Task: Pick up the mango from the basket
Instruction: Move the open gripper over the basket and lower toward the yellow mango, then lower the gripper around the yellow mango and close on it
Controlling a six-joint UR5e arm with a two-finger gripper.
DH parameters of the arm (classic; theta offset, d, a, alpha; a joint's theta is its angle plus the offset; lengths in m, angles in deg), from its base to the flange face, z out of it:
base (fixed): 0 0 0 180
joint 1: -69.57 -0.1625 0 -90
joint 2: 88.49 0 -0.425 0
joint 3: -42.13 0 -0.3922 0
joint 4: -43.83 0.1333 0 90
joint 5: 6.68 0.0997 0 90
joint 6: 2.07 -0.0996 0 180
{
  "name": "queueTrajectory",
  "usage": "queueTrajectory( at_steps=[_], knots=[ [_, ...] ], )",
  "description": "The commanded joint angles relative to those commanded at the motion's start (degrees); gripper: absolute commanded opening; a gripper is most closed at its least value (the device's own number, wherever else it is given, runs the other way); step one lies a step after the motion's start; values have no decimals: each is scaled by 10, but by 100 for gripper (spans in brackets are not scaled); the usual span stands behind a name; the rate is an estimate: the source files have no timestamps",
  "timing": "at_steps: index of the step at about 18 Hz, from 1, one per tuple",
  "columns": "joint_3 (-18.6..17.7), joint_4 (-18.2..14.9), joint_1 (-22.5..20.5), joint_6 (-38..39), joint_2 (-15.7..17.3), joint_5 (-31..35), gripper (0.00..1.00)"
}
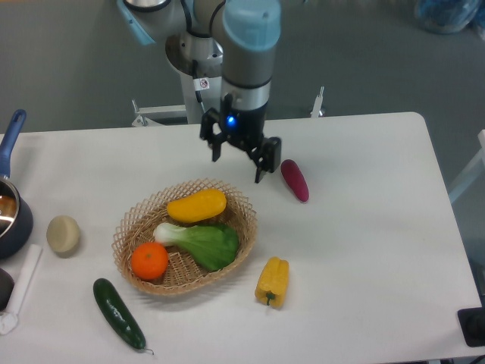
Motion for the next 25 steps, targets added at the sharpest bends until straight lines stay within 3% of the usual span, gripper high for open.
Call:
queueTrajectory(
  at_steps=[7, 13, 17, 25],
  knots=[
    [3, -4, 22, -15, -35, 19, 100],
    [2, -5, 31, -84, -67, 32, 100],
    [19, -5, 40, -137, -99, 61, 100],
    [11, -11, 47, -138, -113, 64, 100]
  ],
)
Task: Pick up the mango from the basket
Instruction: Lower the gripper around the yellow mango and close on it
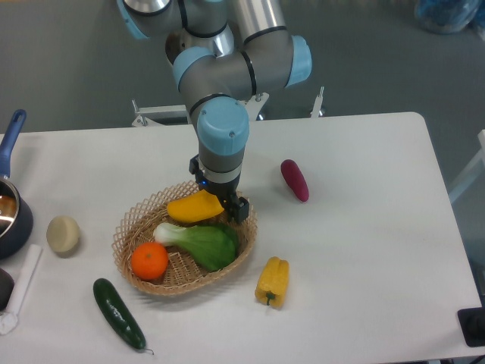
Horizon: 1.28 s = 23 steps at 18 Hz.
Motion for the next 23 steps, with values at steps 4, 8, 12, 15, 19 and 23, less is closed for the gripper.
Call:
queueTrajectory(
  at_steps=[4, 8, 12, 15, 19, 23],
  knots=[
    [-11, 0, 0, 2, 2, 0, 100],
    [-17, 2, 5, 16, -4, -5, 100],
    [-15, 6, 8, 24, -11, -6, 100],
    [-15, 5, 8, 24, -11, -6, 100],
    [-16, 5, 8, 24, -13, -5, 100],
    [-17, 7, 9, 37, -20, -4, 100]
  ],
)
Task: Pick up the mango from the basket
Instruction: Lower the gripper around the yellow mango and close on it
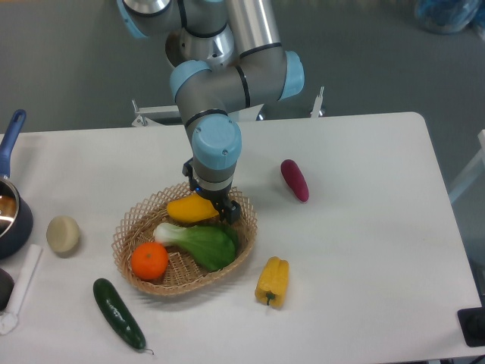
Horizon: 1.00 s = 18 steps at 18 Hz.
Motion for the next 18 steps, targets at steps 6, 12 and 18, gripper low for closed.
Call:
queueTrajectory(
  at_steps=[6, 12, 18],
  knots=[
    [1, 1, 0, 3, -5, 1, 100],
    [0, 0, 0, 7, -6, 3, 100],
    [0, 0, 0, 7, -6, 4, 100]
  ],
)
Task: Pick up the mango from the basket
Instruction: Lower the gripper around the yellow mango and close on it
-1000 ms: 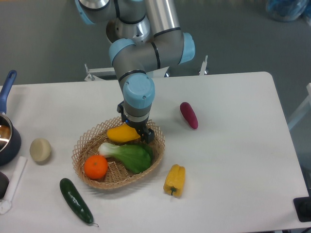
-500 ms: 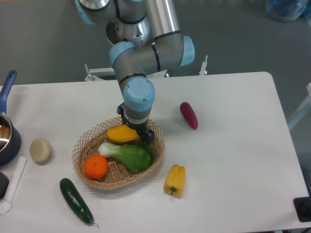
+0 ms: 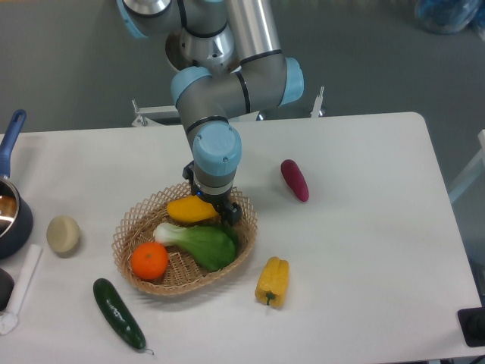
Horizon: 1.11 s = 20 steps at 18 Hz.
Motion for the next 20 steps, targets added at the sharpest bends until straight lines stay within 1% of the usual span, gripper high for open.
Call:
queueTrajectory(
  at_steps=[16, 18, 20],
  knots=[
    [1, -4, 0, 0, -4, 1, 100],
    [2, -4, 0, 0, -4, 1, 96],
    [3, -6, 0, 0, -4, 1, 89]
  ],
)
